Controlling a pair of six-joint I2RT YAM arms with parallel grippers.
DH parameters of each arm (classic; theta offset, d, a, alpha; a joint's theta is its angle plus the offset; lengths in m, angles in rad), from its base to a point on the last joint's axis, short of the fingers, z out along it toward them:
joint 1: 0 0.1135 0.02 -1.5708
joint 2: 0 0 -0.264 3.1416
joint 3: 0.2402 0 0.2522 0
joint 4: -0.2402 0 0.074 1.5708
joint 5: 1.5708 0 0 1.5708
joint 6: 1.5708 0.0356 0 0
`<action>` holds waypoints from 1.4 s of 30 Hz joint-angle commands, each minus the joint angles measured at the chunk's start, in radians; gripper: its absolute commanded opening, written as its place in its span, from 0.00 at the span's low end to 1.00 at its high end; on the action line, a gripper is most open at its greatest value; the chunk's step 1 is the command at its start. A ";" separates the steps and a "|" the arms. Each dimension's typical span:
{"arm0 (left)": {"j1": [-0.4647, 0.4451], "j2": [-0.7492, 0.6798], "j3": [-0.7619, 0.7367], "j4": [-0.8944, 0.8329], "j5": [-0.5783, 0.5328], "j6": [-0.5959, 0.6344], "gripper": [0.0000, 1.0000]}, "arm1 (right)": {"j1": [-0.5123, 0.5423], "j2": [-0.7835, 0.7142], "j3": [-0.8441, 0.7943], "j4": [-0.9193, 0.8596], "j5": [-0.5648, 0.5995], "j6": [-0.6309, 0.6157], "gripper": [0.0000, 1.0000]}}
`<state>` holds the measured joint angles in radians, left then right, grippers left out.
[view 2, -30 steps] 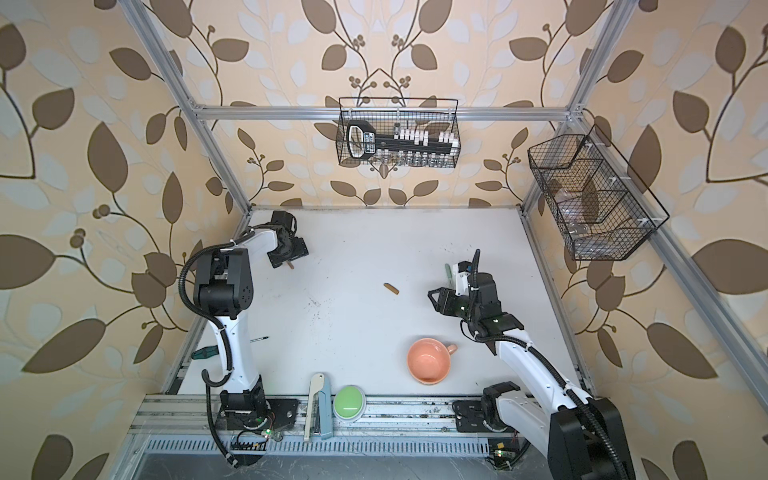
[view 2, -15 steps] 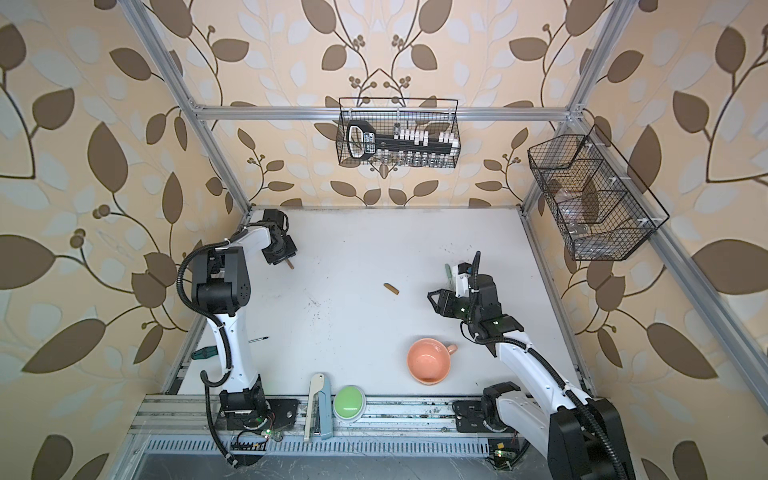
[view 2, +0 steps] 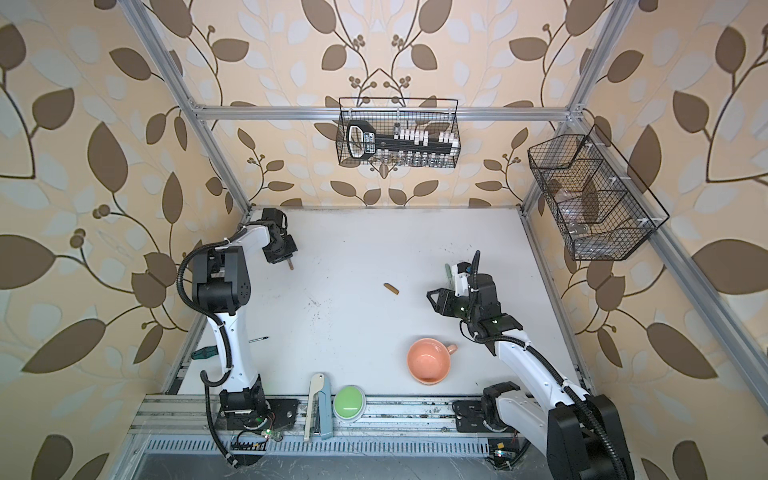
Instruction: Insert the pens into the pen caps
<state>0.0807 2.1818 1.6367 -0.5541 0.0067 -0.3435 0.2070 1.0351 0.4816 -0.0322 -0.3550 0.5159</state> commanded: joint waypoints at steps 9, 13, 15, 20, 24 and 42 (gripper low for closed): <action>-0.276 -0.107 -0.192 -0.089 0.087 0.124 0.11 | -0.003 0.030 0.036 0.009 -0.036 0.003 0.55; -0.397 -0.170 -0.253 -0.079 0.077 0.139 0.14 | -0.004 0.026 0.038 0.007 -0.039 0.004 0.55; -0.437 -0.193 -0.279 -0.078 0.081 0.142 0.18 | -0.003 0.026 0.039 0.003 -0.038 0.003 0.55; -0.487 -0.220 -0.330 -0.080 0.073 0.138 0.32 | -0.001 0.021 0.040 0.005 -0.039 0.008 0.55; -0.515 -0.218 -0.340 -0.094 0.076 0.136 0.41 | -0.001 0.025 0.047 0.007 -0.040 0.013 0.55; -0.561 -0.172 -0.350 -0.019 0.079 0.113 0.15 | 0.046 0.023 0.053 0.009 -0.009 0.035 0.55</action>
<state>-0.4690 1.9617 1.3121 -0.5442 0.0467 -0.2173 0.2432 1.0607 0.5034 -0.0334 -0.3744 0.5385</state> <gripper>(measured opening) 0.163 0.554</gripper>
